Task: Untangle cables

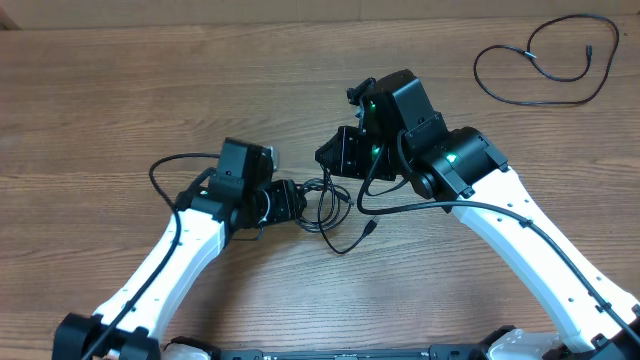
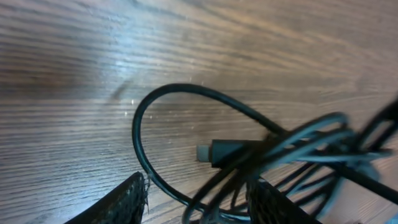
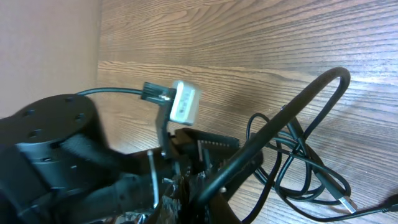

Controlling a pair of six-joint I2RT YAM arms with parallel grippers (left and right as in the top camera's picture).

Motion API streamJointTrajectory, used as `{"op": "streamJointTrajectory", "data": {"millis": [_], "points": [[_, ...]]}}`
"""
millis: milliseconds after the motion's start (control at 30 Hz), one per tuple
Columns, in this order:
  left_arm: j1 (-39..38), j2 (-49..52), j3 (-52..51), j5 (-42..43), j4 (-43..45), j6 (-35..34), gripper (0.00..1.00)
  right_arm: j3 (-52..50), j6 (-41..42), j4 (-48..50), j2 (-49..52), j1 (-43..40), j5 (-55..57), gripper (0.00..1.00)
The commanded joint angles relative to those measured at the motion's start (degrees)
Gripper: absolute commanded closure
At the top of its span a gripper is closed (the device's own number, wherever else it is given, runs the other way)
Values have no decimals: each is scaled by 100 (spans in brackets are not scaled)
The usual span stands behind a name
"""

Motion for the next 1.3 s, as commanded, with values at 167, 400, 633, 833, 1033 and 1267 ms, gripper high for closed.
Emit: {"op": "streamJointTrajectory", "data": {"millis": [167, 400, 633, 833, 1033, 1267], "points": [[-114, 289, -31, -22, 105, 177, 64, 81, 17, -11, -15, 26, -55, 93], [-114, 289, -22, 87, 133, 177, 80, 81, -2, -9, -15, 26, -37, 92], [-114, 286, 0, 396, 131, 179, 92, 76, -2, -138, -15, 26, 476, 92], [-114, 247, 0, 393, 127, 179, 96, 44, -4, -157, 7, 26, 518, 93], [-114, 39, 120, 439, -70, 203, 96, 39, 0, -308, 98, 26, 1064, 90], [-116, -514, 437, 614, -470, 437, 96, -131, 2, -304, 496, 26, 1152, 71]]}}
